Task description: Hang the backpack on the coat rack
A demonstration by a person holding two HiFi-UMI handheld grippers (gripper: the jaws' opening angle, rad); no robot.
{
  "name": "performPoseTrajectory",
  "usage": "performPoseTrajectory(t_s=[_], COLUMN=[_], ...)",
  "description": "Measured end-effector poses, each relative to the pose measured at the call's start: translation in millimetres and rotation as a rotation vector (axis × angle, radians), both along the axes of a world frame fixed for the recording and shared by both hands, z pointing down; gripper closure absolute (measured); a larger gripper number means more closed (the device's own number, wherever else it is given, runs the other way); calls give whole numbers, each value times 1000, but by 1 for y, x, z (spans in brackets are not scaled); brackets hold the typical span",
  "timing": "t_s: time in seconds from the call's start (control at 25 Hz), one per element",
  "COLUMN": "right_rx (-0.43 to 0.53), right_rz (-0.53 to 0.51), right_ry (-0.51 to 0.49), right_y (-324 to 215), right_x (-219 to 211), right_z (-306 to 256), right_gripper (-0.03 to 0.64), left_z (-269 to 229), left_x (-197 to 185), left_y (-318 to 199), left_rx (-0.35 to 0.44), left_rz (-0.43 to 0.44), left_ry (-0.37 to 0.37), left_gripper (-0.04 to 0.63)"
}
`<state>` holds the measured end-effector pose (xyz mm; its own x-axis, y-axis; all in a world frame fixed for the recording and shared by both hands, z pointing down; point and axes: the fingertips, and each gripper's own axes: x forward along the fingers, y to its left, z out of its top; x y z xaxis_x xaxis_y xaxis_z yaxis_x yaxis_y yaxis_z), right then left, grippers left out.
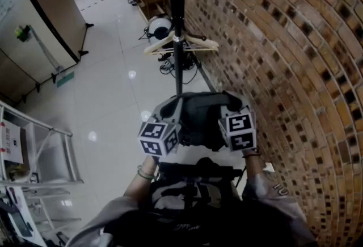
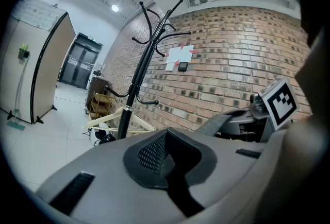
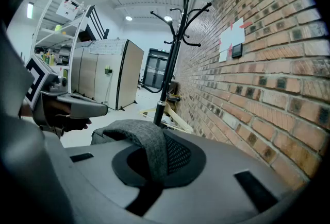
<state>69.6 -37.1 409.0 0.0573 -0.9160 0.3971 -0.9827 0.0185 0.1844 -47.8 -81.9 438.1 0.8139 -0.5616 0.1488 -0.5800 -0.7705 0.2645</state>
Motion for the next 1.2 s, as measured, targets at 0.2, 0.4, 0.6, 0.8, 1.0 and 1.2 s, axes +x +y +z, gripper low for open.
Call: performPoseTrajectory(t_s=[0.2, 0.4, 0.6, 0.8, 1.0, 1.2], right_rx=[-2, -14, -29, -18, -1, -7], right_rz=[-19, -76, -140, -175, -248, -264], right_ry=[9, 17, 51, 33, 61, 70], right_y=[-26, -56, -93, -130, -164, -193], right_x=[3, 6, 29, 57, 76, 94], right_z=[-6, -6, 0, -7, -8, -16], right_gripper=[607, 607, 607, 607, 607, 607], left_z=[-2, -5, -5, -11, -12, -10], left_x=[1, 4, 16, 41, 57, 59], left_y=[-19, -47, -82, -107, -126, -144], left_rx=[-1, -13, -39, -37, -37, -41], left_rz=[-16, -72, -144, -195, -253, -327], left_ry=[23, 56, 88, 87, 79, 71], left_gripper=[589, 589, 590, 589, 589, 589])
